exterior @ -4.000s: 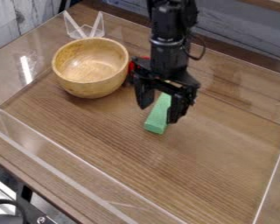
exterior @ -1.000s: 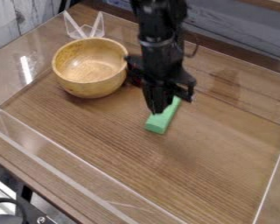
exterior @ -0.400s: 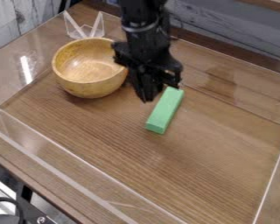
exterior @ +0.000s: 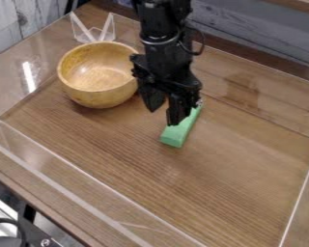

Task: Put the green block in the brown bowl

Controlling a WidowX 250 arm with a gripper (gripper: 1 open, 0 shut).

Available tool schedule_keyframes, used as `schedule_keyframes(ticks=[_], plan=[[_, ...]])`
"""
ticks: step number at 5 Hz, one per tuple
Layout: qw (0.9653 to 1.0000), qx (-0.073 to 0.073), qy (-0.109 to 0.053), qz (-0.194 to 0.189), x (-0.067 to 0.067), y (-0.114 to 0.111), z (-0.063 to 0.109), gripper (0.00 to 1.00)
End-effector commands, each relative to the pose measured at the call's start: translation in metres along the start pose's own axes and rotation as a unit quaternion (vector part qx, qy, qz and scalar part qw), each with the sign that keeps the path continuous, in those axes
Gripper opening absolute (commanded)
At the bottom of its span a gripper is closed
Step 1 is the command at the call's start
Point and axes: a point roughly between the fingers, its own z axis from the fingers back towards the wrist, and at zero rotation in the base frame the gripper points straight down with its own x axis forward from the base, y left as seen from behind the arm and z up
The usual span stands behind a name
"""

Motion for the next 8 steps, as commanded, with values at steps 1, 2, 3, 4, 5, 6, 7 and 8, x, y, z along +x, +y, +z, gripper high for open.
schedule_keyframes(ticks=[1, 2, 3, 4, 5, 6, 7, 8], plan=[[0.9997, 0.006, -0.021, 0.006, 0.015, 0.001, 0.009, 0.00], [0.9997, 0.007, -0.020, 0.014, 0.021, 0.000, 0.011, 0.00], [0.9989, 0.009, -0.018, 0.043, 0.023, -0.004, 0.011, 0.00], [0.9973, 0.011, -0.016, 0.072, 0.025, -0.008, 0.011, 0.00], [0.9947, 0.013, -0.015, 0.100, 0.027, -0.011, 0.013, 0.00], [0.9906, 0.016, -0.014, 0.135, 0.029, -0.007, 0.016, 0.00], [0.9857, 0.019, -0.011, 0.167, 0.031, -0.005, 0.014, 1.00], [0.9821, 0.021, -0.009, 0.187, 0.030, 0.000, 0.013, 0.00]])
